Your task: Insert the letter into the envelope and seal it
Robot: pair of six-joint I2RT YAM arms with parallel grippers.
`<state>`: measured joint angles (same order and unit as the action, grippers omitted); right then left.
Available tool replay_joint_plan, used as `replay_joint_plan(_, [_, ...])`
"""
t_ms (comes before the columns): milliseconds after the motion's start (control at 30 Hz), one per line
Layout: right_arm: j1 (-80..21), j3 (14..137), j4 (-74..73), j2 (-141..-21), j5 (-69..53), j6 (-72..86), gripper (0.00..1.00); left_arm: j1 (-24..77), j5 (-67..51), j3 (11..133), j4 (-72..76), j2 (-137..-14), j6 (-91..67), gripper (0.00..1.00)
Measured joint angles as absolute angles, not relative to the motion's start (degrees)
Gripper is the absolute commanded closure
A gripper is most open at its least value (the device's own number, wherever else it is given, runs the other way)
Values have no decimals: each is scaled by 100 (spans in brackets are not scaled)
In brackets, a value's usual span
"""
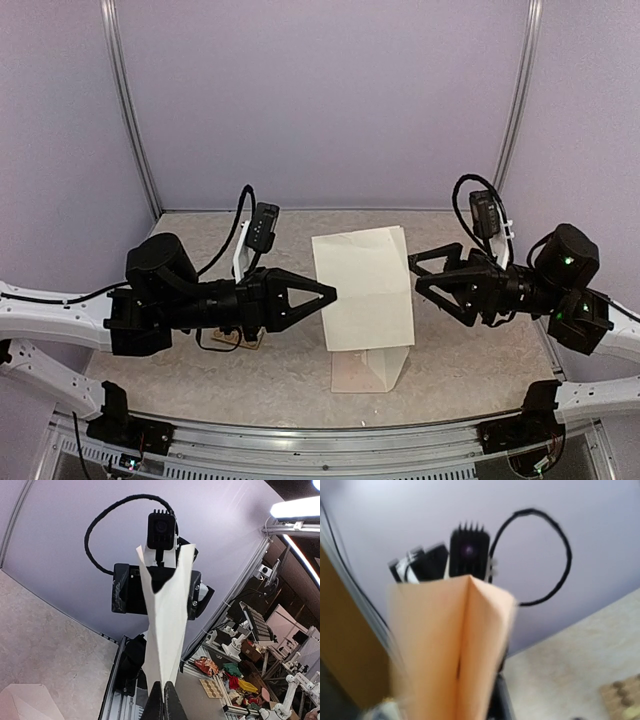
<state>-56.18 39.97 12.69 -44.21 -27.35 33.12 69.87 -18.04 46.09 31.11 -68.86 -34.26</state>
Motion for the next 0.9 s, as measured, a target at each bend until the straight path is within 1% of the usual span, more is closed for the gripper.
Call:
replay_joint_plan(100, [-5621,3734,1470,-4165,-2600,3420,14,6987,-1708,4556,3229,-6805,-3433,100])
replay_joint_plan(200, [-5621,3636,1621,-4187,-2633,3463,12,6987,-1619,4510,3356,-6742,-3446,100])
replay_joint_plan(300, [-5621,3614,1732,-4414,-2818,3496,12,6987,-1562,4499,3417,-6726,-3450,100])
replay_joint_plan(333, [-5621,3614,1750,-4530,-2895,3505,15,6987,-1553,4499,3439,-6724,-3452,100])
replay_joint_plan(367, [-5621,3616,1747,-4630,-2967,3507,22,6987,-1544,4497,3454,-6724,-3457,100])
replay_joint_plan(433, [-5625,3616,1754,-4851,-3122,3494,44,6987,-1533,4493,3479,-6724,-3465,100])
replay_joint_plan(467, [-5627,3621,1752,-4954,-3210,3492,58,6987,-1525,4493,3489,-6724,-3468,100])
replay_joint_plan(500, [-5629,3634,1747,-5050,-3291,3500,74,6987,-1511,4493,3492,-6724,-3470,100])
replay_joint_plan(533, [-5640,3653,1743,-5146,-3380,3518,88,6987,-1496,4491,3494,-6724,-3470,100])
replay_joint_plan(567, [-5649,3675,1754,-5227,-3452,3527,100,6987,-1472,4491,3492,-6724,-3468,100])
replay_joint_plan(633, [-5653,3688,1761,-5304,-3540,3531,100,6987,-1409,4491,3461,-6726,-3465,79])
replay_joint_plan(733, [-5658,3688,1752,-5286,-3544,3533,100,6991,-1170,4491,3293,-6724,-3428,65])
replay_joint_plan(833, [-5658,3695,1621,-5172,-3367,3450,100,6991,-779,4491,2897,-6663,-3378,62])
replay_joint_plan(900, [-5658,3723,1433,-5107,-3218,3380,100,6989,-458,4473,2543,-6506,-3328,57])
